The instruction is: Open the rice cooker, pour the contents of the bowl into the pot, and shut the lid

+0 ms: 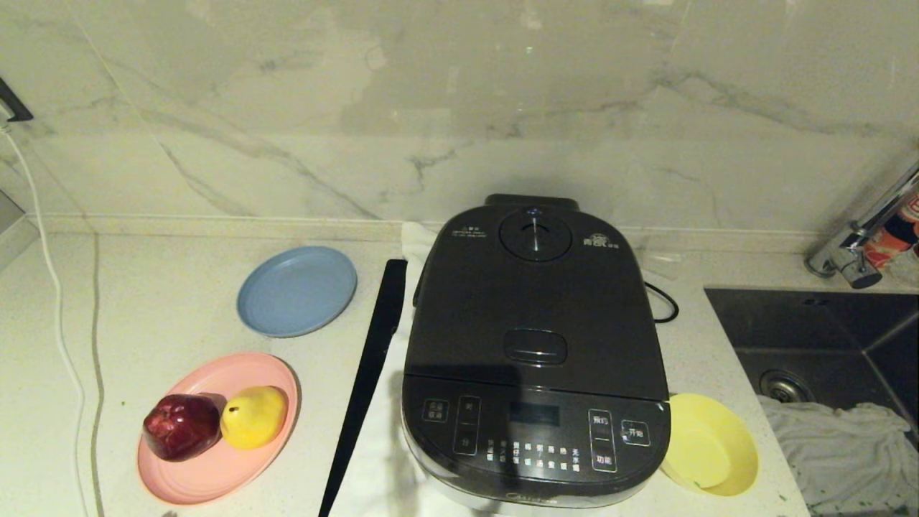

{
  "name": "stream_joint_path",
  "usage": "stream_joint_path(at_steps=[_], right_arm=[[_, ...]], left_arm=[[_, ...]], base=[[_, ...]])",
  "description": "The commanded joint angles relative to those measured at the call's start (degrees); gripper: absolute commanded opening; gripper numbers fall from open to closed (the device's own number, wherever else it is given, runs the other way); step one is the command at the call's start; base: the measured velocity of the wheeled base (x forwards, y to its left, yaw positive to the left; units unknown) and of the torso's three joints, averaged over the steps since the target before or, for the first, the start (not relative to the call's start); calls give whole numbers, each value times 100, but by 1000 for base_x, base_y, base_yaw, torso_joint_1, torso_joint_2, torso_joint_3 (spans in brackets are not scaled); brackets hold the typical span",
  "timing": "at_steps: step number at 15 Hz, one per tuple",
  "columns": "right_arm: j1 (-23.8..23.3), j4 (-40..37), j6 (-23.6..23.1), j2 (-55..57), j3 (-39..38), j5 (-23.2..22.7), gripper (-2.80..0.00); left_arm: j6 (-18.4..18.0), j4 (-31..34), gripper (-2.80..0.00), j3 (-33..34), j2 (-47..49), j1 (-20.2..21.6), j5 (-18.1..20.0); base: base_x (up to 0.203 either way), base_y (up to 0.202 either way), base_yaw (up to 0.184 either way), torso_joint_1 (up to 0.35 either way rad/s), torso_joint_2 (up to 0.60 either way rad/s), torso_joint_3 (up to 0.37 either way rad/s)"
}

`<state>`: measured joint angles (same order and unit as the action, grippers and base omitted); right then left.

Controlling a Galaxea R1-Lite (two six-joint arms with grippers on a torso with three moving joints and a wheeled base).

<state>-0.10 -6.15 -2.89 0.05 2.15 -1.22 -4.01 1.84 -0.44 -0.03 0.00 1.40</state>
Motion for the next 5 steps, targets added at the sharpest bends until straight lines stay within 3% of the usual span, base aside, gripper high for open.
stream_joint_path(at_steps=[1,5], right_arm=[[1,44,-1,13,-12,-1,-280],[5,35,-8,13,-9,-1,-280]], left_arm=[[-3,0,-280,0,3,0,0],[-3,0,-280,0,3,0,0]], base=[[0,0,0,0,0,0],[0,0,0,0,0,0]])
